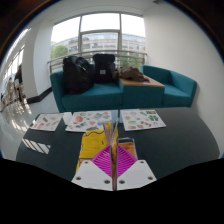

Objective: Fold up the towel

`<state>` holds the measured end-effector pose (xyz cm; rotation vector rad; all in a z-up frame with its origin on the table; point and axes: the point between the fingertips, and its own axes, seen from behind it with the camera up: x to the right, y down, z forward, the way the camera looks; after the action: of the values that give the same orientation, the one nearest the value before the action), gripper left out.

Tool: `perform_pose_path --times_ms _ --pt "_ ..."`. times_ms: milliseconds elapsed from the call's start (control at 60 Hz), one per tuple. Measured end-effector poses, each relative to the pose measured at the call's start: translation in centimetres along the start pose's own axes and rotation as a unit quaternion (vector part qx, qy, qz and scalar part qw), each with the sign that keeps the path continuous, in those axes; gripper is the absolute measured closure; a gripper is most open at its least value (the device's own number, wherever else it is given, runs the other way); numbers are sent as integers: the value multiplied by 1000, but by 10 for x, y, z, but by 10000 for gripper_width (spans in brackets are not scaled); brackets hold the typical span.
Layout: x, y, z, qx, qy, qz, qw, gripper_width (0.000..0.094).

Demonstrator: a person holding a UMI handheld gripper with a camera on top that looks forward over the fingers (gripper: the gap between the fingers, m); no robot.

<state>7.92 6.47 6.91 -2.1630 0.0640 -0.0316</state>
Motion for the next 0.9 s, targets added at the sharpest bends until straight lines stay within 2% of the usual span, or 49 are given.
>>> perform_pose_path --times_ms 33,50,100,117,133,183,267,383,617,667,900 --pt "22 9 10 -11 15 8 1000 893" --pt "31 14 15 -18 22 12 1000 857" --pt "58 26 28 -32 39 16 999 668" --pt "67 30 31 -35 46 16 998 550" --pt "76 33 35 -37 54 15 998 540" --pt "99 42 40 -44 71 6 996 400" --pt "121 33 28 -35 81 15 996 308" --pt "116 -1 -13 6 54 33 998 191" --pt "56 -39 -140 71 7 26 997 151" --pt "38 -33 -165 84 -1 16 996 150" --pt "-24 -3 -258 97 -35 3 995 131"
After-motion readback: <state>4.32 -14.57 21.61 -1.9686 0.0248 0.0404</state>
